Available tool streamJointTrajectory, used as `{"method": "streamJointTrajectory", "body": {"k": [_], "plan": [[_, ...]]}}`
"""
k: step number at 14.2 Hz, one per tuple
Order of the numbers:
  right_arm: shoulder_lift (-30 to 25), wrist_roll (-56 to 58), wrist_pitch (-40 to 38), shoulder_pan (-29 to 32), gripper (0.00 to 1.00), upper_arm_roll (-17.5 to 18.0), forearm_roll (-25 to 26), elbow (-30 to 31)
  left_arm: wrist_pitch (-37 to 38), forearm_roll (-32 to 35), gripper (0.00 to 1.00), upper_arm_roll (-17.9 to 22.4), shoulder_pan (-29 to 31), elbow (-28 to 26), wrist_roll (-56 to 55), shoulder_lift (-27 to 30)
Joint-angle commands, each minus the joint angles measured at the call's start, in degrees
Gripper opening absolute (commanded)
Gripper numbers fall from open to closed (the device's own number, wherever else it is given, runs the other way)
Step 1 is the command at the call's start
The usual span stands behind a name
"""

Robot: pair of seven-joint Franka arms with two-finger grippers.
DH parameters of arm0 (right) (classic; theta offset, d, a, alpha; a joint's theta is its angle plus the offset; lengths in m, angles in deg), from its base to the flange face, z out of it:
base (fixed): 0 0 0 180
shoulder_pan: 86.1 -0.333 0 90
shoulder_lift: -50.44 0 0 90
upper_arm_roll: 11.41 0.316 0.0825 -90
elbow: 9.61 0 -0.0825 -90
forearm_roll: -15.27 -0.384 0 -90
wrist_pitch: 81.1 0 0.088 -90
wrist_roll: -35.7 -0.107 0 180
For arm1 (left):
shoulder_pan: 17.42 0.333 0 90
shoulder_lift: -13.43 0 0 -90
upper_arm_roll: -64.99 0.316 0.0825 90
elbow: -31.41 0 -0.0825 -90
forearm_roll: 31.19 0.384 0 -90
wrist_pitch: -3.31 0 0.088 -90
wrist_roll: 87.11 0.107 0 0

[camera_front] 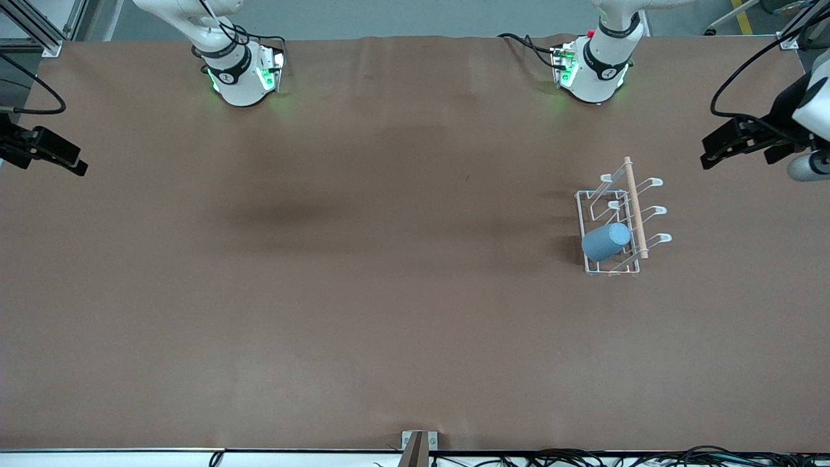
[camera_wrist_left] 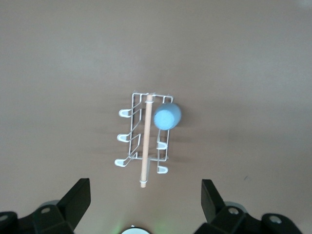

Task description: Hang cup on cup holder

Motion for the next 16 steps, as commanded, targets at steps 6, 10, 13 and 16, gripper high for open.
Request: {"method": "streamJointTrajectory", "body": {"k": [6,10,13,16], "plan": [[-0.91,0.32,0.13,-0.39,1.00,-0.19,0.55,1.19,-9.72,-0.10,1.00,1.26,-0.25,-21.28,2.43,13.57],[-0.82,0.40,0.13,-0.39,1.00,-0.19,0.46,1.19,-9.38,-0.19,1.00,0.82,-0.51,-19.73,3.74,12.71],[-0.91,0.40,0.13,-0.39,1.00,-0.19,0.46,1.19,-9.38,-0.63,1.00,0.82,-0.33,-17.27,4.54,10.96],[-0.82,0.40,0.13,-0.39,1.00,-0.19,0.46,1.19,-9.30,-0.80,1.00,0.82,-0.60,-16.56,4.54,10.42]]}}
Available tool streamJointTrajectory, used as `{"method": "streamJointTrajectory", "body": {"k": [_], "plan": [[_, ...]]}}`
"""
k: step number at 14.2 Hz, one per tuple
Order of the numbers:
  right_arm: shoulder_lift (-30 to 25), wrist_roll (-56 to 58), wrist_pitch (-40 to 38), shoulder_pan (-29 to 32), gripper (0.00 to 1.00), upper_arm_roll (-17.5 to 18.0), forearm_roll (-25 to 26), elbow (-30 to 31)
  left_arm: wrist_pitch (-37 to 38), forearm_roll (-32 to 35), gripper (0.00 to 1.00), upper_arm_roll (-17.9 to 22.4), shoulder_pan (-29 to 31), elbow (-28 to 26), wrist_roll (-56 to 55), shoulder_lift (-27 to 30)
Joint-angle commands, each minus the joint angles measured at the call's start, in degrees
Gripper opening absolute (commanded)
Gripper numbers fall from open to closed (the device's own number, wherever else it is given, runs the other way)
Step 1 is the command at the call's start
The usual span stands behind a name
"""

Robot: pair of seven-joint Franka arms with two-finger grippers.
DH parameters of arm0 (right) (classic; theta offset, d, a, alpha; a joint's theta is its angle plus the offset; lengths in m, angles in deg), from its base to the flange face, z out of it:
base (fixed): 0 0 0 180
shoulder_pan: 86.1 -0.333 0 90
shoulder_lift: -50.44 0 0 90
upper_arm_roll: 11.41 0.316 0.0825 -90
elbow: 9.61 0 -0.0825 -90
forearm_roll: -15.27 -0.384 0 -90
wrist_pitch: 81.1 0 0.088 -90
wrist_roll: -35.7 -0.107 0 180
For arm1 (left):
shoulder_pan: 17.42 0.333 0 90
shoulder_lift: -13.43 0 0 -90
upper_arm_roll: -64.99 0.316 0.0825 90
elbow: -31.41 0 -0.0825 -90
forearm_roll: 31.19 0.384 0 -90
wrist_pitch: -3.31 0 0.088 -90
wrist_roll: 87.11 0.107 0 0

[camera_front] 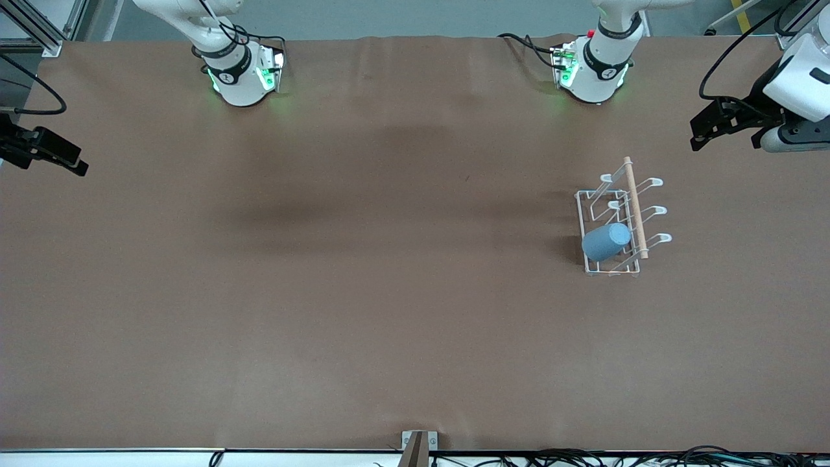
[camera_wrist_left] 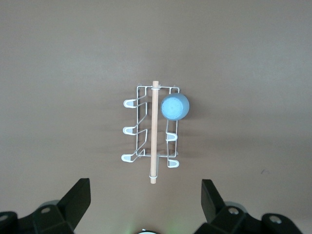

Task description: Hang cup on cup holder

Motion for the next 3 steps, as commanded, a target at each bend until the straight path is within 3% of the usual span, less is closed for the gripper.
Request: {"method": "streamJointTrajectory", "body": {"k": [1,3], "plan": [[-0.85,0.36,0.13,-0.38,1.00,-0.19,0.46,1.12,0.18,-0.66,1.00,0.05,-0.28,1.84,0.71,-1.00],[-0.94,0.36,0.13,-0.38,1.00,-0.19,0.46,1.12,0.19,-0.66,1.00,0.05,-0.28,1.84,0.71,-0.91]]}}
